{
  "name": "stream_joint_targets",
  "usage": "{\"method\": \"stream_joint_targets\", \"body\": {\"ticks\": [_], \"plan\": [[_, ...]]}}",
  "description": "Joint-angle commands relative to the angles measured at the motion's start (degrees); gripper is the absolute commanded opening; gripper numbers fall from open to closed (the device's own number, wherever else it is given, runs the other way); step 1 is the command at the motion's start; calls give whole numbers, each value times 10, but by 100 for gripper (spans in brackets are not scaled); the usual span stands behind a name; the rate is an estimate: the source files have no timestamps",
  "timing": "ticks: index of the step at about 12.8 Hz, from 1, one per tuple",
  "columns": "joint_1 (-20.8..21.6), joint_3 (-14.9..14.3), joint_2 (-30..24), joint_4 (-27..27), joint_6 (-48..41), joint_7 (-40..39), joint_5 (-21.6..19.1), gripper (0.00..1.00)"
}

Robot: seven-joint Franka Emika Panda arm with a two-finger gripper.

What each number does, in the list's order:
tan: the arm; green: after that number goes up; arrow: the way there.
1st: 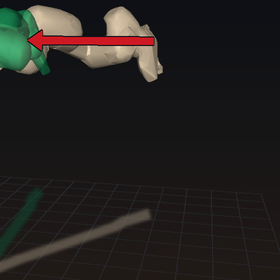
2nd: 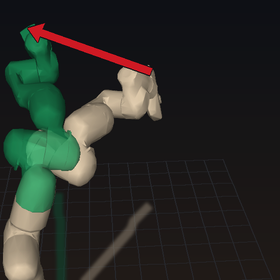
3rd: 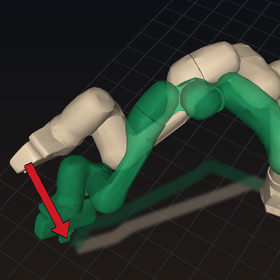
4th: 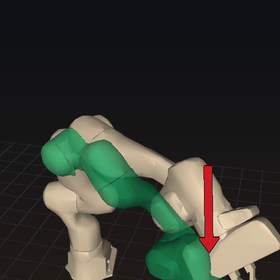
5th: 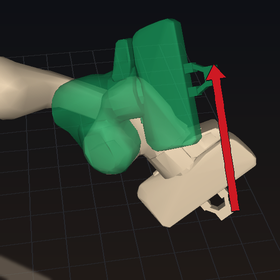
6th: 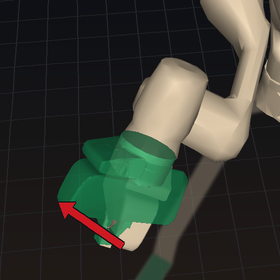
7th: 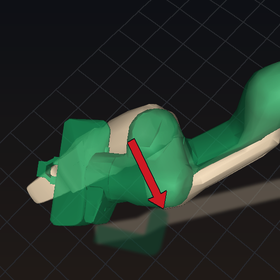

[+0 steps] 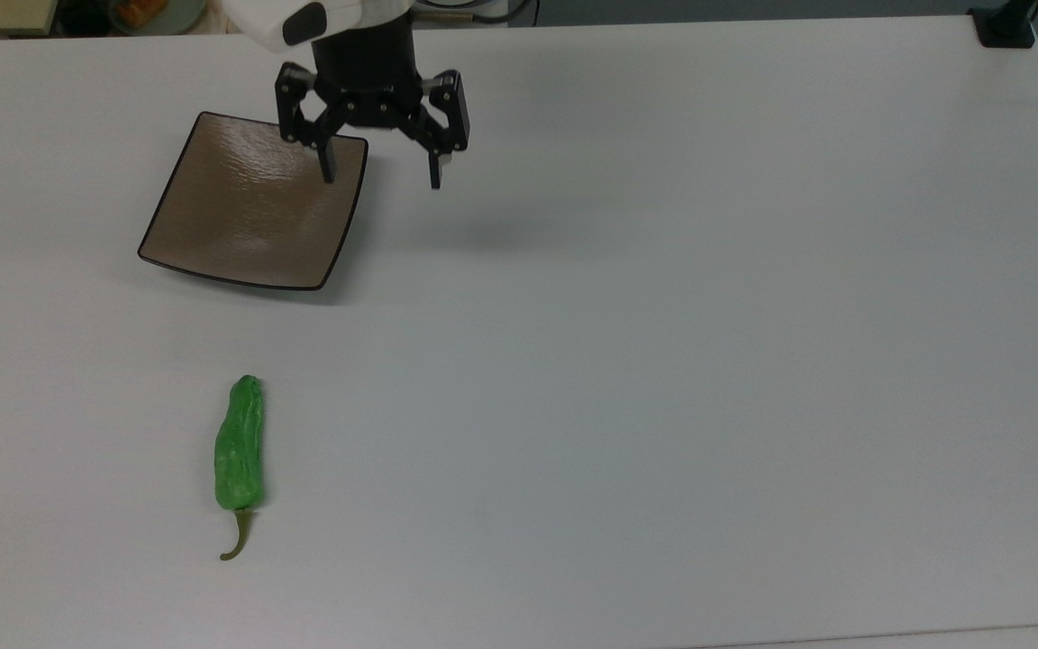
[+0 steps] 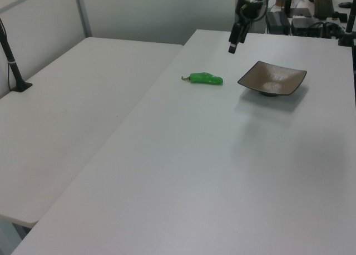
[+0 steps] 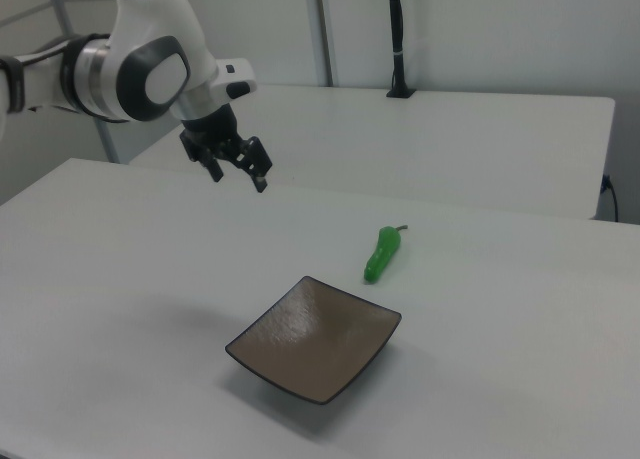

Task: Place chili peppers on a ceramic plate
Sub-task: 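Move the open gripper over the plate toward the green chili pepper, then lower the gripper around the middle of the green chili pepper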

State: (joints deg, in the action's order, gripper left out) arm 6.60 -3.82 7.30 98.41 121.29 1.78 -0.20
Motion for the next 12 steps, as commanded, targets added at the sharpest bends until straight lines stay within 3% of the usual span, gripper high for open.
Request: {"method": "stream_joint_targets", "body": {"ticks": [1,4,12], "plan": [[-11,-3,27,0,76,14,24,100],[-29,-24,66,0,161,14,25,100],[-76,-24,200,-41,329,11,28,100]]}}
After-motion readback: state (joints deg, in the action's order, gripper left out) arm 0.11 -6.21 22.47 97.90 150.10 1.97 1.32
